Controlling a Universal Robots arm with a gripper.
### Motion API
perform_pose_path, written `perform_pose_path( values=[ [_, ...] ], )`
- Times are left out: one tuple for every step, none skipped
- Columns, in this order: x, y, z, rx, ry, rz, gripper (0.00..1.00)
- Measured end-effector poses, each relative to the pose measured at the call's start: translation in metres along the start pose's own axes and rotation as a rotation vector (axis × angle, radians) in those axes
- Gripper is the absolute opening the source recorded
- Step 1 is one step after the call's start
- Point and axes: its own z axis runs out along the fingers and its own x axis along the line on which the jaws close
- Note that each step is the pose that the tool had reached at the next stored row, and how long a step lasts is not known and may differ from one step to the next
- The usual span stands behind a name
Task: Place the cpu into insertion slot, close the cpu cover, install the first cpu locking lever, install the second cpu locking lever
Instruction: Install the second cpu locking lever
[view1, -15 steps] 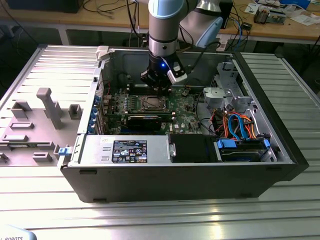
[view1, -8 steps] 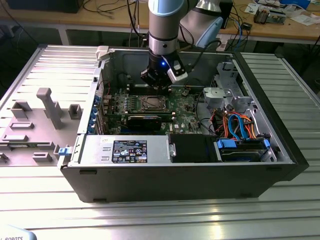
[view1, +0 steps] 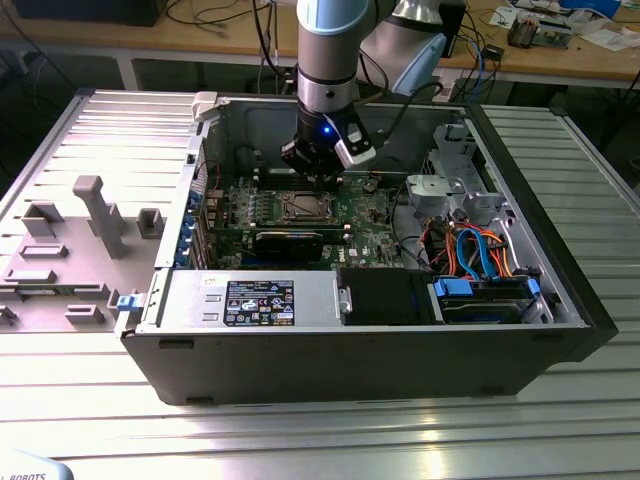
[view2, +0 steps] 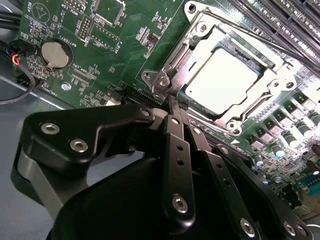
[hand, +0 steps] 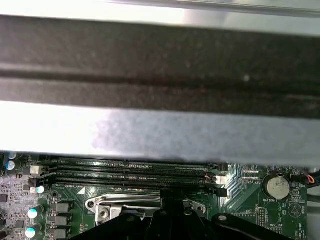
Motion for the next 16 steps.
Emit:
perform_pose_path(
  values=[
    [0.0000,-0.0005,-0.0001,0.0001,0.0000,0.000,0.11],
    [0.0000,-0.0009,-0.0001,0.0000,0.0000,0.000,0.11],
    [0.0001,-0.0015,-0.0001,0.0000,0.0000,0.000,0.11],
    [0.0001,-0.0020,-0.0002,0.0001,0.0000,0.000,0.11],
    [0.0001,-0.0021,-0.0002,-0.0001,-0.0001,0.000,0.11],
    [0.0001,-0.0021,-0.0003,0.0000,0.0000,0.000,0.11],
    [0.0001,-0.0021,-0.0007,0.0001,0.0000,0.000,0.11],
    [0.0001,-0.0021,-0.0014,0.0002,0.0001,0.000,0.11],
    [0.0001,-0.0020,-0.0021,0.0002,0.0000,0.000,0.11],
    [0.0000,-0.0020,-0.0029,0.0002,0.0000,0.000,0.11],
    [0.0000,-0.0018,-0.0042,0.0001,0.0000,0.000,0.11],
    [0.0000,-0.0017,-0.0061,0.0002,0.0000,0.000,0.11],
    [-0.0001,-0.0016,-0.0069,0.0002,0.0000,0.000,0.11],
    [-0.0001,-0.0018,-0.0074,0.0001,-0.0001,0.000,0.11],
    [-0.0001,-0.0019,-0.0073,-0.0002,-0.0003,0.000,0.11],
    [-0.0001,-0.0022,-0.0074,0.0000,-0.0001,0.000,0.11]
  ],
)
